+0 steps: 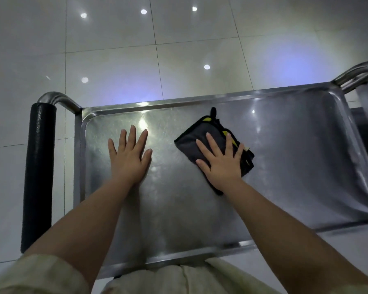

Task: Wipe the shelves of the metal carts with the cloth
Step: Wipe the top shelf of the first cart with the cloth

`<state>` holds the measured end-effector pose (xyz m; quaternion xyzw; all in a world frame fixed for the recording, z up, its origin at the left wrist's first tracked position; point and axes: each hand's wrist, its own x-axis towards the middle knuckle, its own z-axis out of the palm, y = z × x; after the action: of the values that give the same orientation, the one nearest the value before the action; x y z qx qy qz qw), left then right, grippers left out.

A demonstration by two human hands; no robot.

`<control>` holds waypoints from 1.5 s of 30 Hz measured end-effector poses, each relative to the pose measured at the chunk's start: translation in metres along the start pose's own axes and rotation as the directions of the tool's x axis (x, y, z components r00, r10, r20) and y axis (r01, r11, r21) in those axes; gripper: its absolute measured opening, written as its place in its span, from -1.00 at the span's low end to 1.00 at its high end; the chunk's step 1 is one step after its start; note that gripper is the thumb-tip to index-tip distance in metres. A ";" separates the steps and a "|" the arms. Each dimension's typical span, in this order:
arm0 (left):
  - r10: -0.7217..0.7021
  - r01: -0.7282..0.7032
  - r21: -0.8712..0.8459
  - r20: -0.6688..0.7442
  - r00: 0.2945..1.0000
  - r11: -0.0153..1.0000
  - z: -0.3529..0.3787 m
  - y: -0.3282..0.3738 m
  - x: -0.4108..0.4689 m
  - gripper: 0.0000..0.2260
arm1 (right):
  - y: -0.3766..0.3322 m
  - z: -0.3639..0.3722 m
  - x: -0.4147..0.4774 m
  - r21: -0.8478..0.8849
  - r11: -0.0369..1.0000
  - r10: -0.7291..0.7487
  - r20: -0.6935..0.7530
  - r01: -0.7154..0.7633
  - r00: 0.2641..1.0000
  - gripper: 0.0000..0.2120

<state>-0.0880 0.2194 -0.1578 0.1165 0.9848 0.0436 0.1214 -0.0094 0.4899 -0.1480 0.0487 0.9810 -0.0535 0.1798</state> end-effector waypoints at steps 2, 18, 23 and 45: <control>-0.001 0.001 0.010 0.015 1.000 1.000 -0.001 0.001 0.000 -0.49 | -0.004 0.017 -0.036 -0.022 0.997 -0.073 -0.008 0.073 0.997 -0.45; -0.094 0.093 -0.112 0.003 0.996 0.989 0.036 -0.035 -0.201 -0.52 | -0.089 0.064 -0.159 0.002 0.998 0.062 -0.010 -0.062 0.998 -0.40; -0.178 0.154 -0.234 -0.085 0.980 0.960 0.032 -0.042 -0.222 -0.53 | -0.174 0.074 -0.176 0.050 0.996 0.076 0.019 -0.077 0.997 -0.37; -0.153 0.149 -0.097 -0.042 0.987 0.984 0.028 0.044 -0.330 -0.57 | -0.050 0.080 -0.254 0.138 0.884 -0.430 -0.141 0.447 0.892 -0.65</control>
<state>0.2394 0.1846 -0.1041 0.0346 0.9904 0.0832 0.1052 0.2485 0.4115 -0.1268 -0.1569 0.9668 -0.1718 0.1057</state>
